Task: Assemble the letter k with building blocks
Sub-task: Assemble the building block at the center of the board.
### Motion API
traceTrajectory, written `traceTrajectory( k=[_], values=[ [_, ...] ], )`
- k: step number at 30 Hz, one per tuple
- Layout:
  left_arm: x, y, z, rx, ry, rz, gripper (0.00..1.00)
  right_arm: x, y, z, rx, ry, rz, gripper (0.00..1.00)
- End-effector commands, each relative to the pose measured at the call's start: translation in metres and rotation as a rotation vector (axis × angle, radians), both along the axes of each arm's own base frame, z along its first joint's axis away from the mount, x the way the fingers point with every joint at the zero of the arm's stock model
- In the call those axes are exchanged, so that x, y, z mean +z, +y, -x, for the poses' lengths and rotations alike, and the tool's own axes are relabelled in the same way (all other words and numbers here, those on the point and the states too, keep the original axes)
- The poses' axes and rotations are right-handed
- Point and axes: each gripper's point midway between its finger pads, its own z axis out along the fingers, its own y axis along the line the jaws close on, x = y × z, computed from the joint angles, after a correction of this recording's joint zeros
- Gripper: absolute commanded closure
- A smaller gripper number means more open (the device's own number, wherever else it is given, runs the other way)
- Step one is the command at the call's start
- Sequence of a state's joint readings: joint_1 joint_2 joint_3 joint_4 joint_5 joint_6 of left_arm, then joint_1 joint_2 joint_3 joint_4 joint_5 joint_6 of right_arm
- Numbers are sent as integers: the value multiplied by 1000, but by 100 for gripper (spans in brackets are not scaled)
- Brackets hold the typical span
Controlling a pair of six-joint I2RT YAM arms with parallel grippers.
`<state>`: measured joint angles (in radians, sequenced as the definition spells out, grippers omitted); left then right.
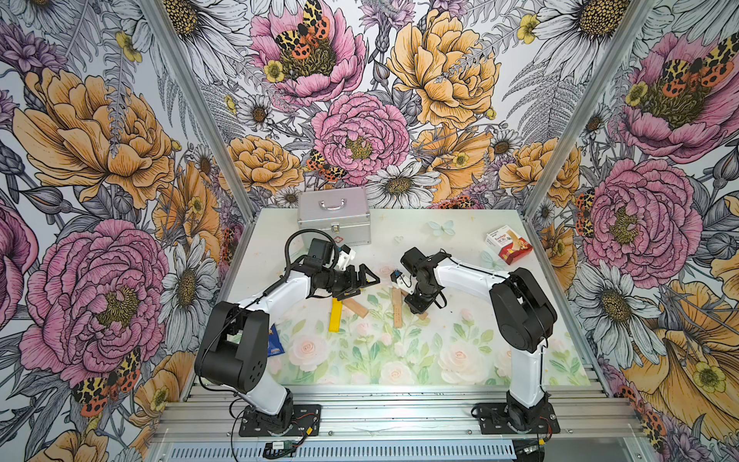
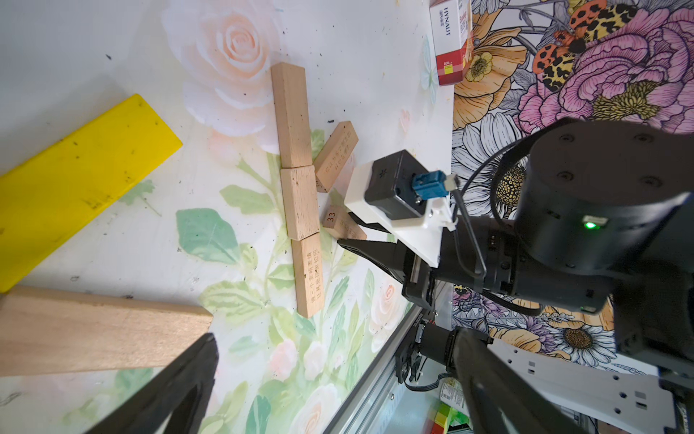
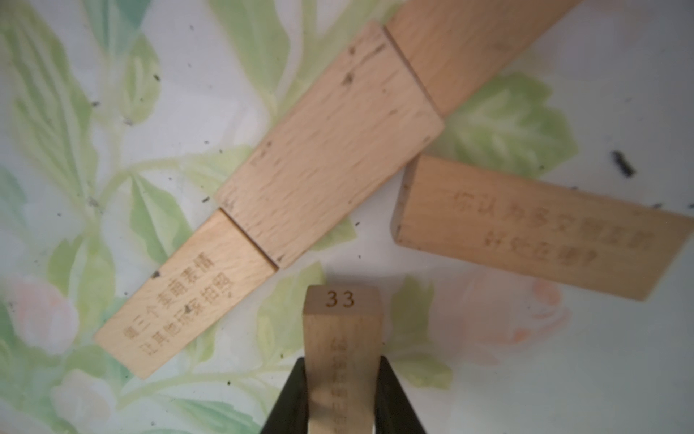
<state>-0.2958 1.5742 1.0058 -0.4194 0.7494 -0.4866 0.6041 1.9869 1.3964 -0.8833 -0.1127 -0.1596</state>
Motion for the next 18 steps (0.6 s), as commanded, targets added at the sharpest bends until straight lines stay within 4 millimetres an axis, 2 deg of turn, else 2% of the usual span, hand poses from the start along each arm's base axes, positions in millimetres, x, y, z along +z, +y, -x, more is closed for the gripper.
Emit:
traceTrajectory(
  k=[1, 18],
  values=[
    [12, 5, 1, -5, -51, 3, 1, -4, 6, -3, 25, 2, 1, 97],
    [18, 8, 6, 1, -76, 1, 1, -8, 9, -3, 37, 12, 3, 97]
  ],
)
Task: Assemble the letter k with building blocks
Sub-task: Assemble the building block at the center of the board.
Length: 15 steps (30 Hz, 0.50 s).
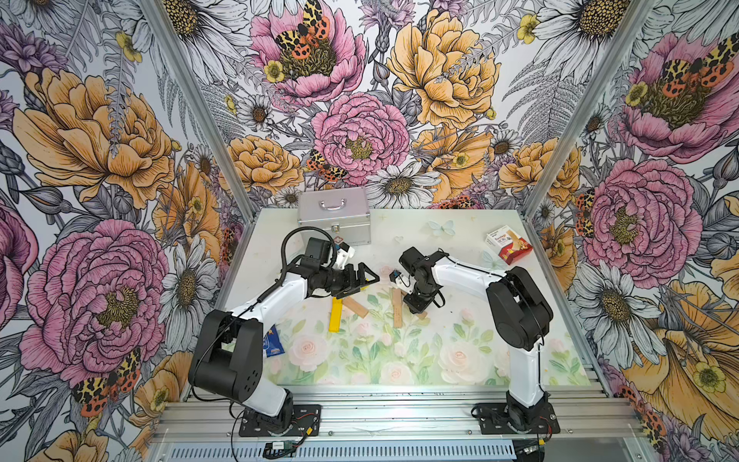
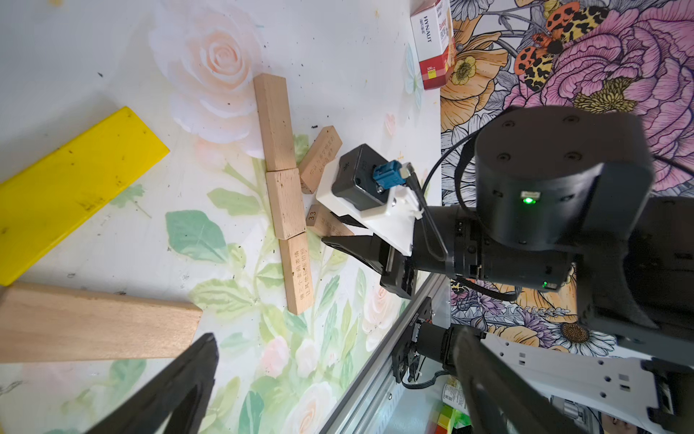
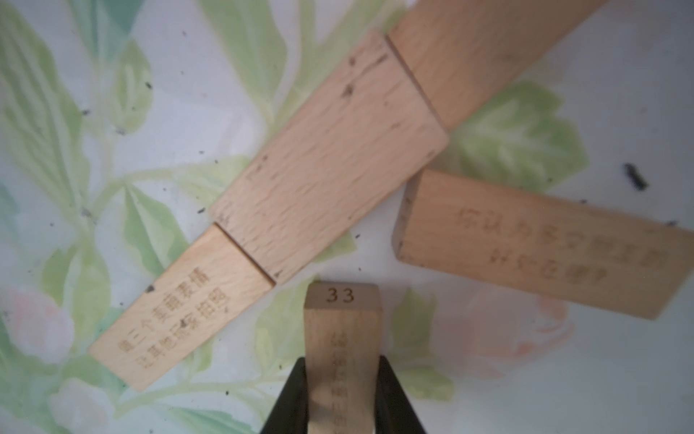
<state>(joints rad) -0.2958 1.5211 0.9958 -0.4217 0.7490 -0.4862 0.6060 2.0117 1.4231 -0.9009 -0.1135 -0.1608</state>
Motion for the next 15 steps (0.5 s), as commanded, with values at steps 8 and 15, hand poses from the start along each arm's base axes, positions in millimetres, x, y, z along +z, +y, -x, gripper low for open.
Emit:
traceTrajectory(
  k=[8, 15],
  values=[
    [-1, 8, 6, 4, -28, -18, 1, -10, 6, -2, 42, 2, 7, 97],
    [-2, 10, 7, 7, -26, -20, 1, -12, 5, -5, 43, -4, 21, 97]
  ],
)
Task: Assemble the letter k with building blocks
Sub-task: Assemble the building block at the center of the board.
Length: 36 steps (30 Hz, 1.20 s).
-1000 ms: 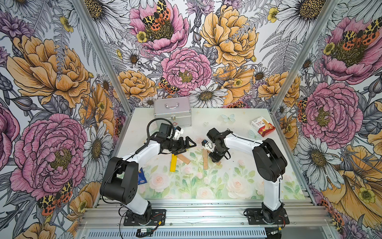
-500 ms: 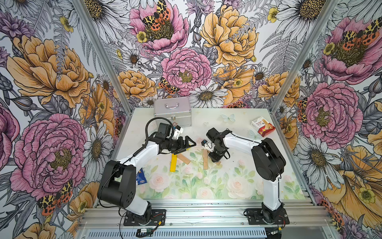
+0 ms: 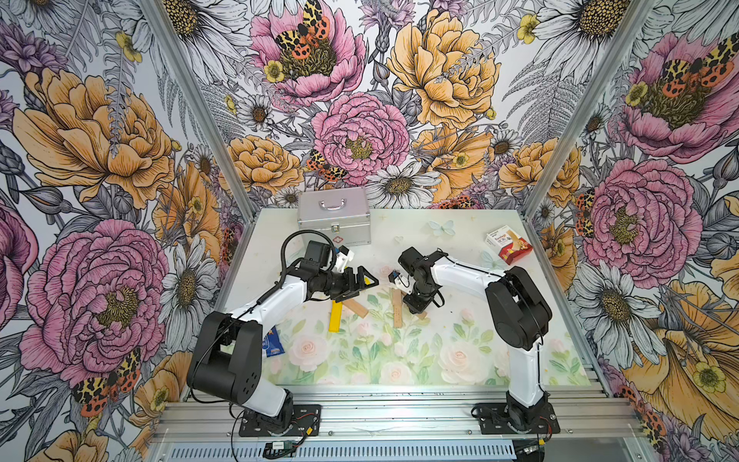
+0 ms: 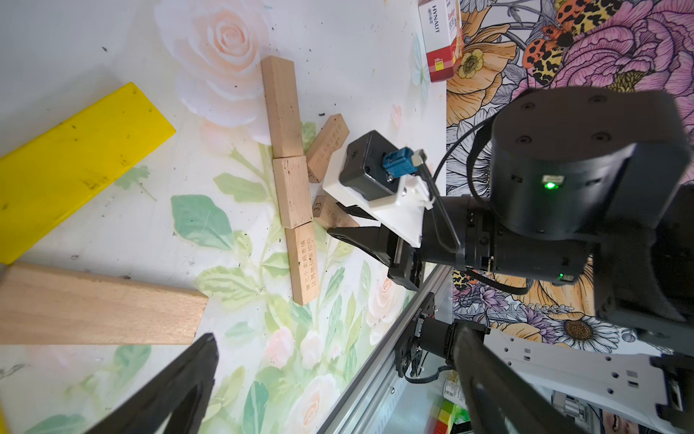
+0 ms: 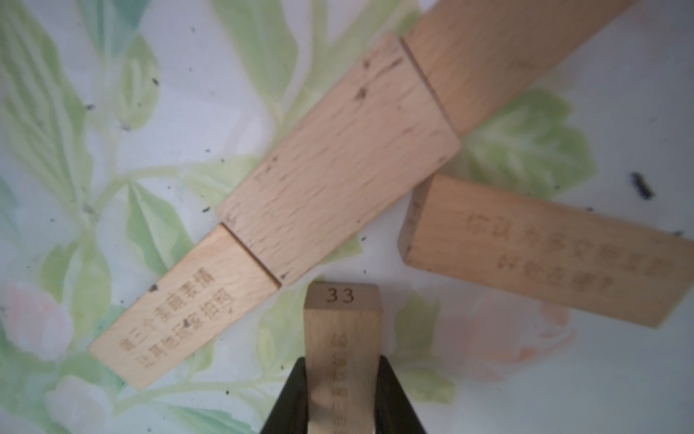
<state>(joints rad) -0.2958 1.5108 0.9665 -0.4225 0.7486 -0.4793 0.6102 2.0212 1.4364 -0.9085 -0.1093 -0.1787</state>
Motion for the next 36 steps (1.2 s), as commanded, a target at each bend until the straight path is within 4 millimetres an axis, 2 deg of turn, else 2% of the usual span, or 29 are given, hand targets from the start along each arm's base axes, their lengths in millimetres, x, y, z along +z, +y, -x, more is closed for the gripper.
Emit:
traceTrajectory(
  k=[1, 36],
  values=[
    [4, 7, 0, 10, -40, -14, 2, -12, 3, -4, 21, -3, 18, 97],
    [5, 10, -1, 21, -35, -8, 1, -16, 3, -12, 2, 5, 19, 97]
  ],
)
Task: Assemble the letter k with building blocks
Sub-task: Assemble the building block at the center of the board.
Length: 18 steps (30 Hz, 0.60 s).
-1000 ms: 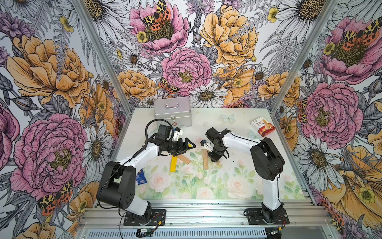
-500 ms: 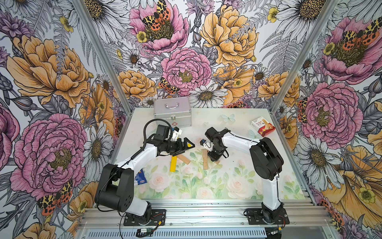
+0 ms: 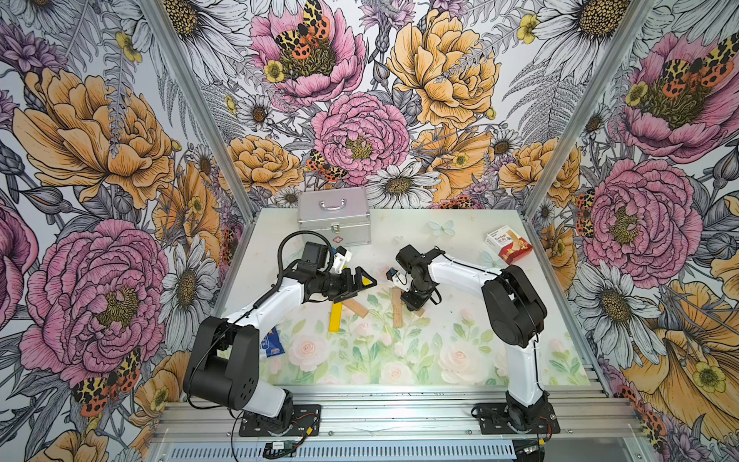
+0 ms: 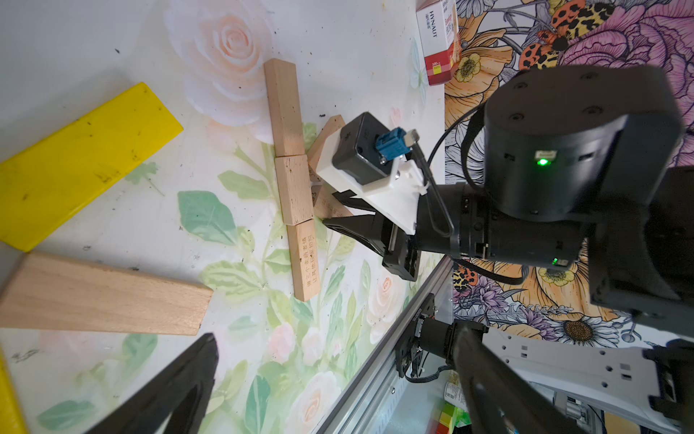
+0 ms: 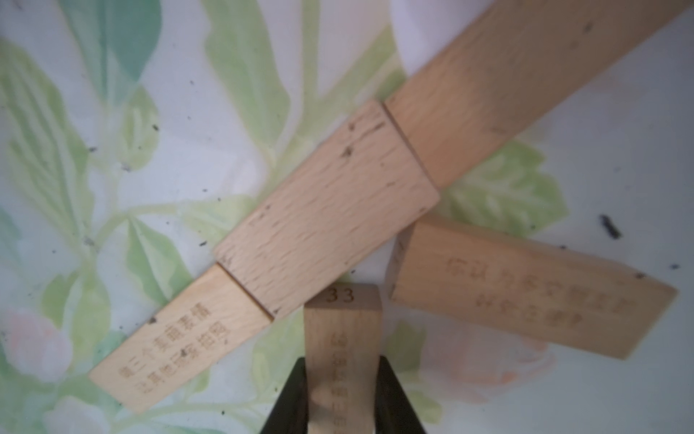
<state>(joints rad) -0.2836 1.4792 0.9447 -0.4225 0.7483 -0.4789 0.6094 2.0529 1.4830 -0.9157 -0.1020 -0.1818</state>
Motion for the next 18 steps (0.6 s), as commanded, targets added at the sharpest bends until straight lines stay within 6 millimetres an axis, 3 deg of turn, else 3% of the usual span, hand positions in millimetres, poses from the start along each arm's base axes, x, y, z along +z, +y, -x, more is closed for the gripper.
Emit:
traceTrajectory(
  k=[1, 18],
  values=[
    [1, 5, -4, 9, -22, -11, 1, -16, -2, -3, 1, 15, 16, 97],
    [-1, 5, -3, 8, -15, -10, 1, -17, -6, -5, -12, 15, 25, 96]
  ],
)
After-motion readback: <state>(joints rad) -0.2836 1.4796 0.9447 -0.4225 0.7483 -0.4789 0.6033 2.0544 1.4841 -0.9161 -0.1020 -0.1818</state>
